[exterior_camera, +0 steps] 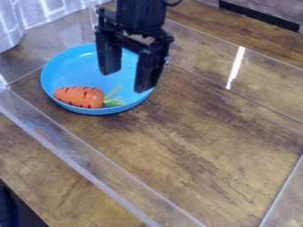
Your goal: Remove the carrot from inside the blue tray and put it on the table
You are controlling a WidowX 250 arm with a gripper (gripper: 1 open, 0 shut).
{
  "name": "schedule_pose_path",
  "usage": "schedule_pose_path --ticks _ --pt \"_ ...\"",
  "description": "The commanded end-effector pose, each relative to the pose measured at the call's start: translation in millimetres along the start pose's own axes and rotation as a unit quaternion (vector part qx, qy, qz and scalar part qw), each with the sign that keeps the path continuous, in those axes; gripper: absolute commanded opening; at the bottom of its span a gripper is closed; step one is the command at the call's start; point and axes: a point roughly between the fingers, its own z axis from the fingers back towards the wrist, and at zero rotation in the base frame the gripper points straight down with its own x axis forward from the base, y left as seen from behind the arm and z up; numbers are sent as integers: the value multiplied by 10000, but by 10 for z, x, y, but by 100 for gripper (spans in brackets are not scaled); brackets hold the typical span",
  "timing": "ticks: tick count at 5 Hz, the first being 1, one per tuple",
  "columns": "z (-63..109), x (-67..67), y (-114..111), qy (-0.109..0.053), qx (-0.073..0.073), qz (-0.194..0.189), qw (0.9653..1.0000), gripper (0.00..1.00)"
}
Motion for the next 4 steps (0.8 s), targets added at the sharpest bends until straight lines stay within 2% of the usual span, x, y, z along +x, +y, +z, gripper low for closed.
schedule_pose_path --ticks 1,3,4 --pt "103 -31 158 -244 78 -352 9991 100" --pt "3 -34 263 -192 164 -901 9956 100" --pt "-37 -36 333 -190 222 -1194 9924 100"
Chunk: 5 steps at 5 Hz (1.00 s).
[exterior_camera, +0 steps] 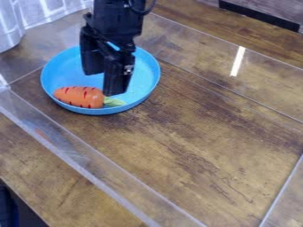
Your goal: Remove the carrot from inside the blue tray and put it on the table
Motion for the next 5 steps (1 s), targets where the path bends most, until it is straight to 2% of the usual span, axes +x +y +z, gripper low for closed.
schedule_pose_path --ticks 1,3,5 --pt "48 -41 139 -125 152 -260 9995 100" --pt "-63 -109 341 -107 209 -374 9990 100" --pt "-257 -103 498 -198 155 -314 9992 100"
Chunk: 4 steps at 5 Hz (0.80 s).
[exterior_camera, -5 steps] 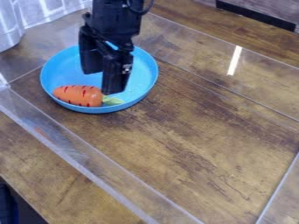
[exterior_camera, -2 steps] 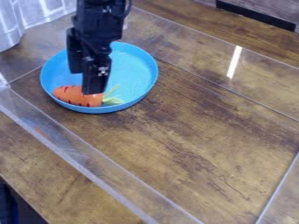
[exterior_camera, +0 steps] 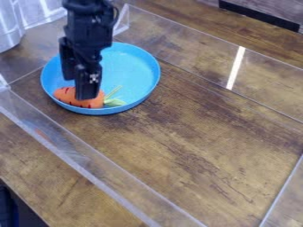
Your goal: Remove the carrot from inside the blue tray and put it on the table
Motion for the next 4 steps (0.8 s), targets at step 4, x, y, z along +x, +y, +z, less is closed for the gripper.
schedule_pose_path --ticks 4 --pt "-185 83 345 -552 301 175 9979 100"
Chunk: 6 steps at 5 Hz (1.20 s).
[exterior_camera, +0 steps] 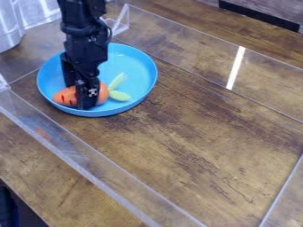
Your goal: Remove the carrot from inside the blue tray and put it on the table
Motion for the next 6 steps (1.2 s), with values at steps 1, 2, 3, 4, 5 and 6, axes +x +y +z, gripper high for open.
schedule_pose_path --ticks 1,2,3,4,5,6 --pt "111 17 118 -342 131 177 9992 100" --pt "101 38 111 -542 77 205 9983 100" --pt "98 52 108 -704 29 233 9972 100" --pt "108 69 104 -841 -40 264 9961 100" --pt "132 91 102 -960 -117 302 9949 100" --pt "111 107 117 -970 -112 288 9948 0"
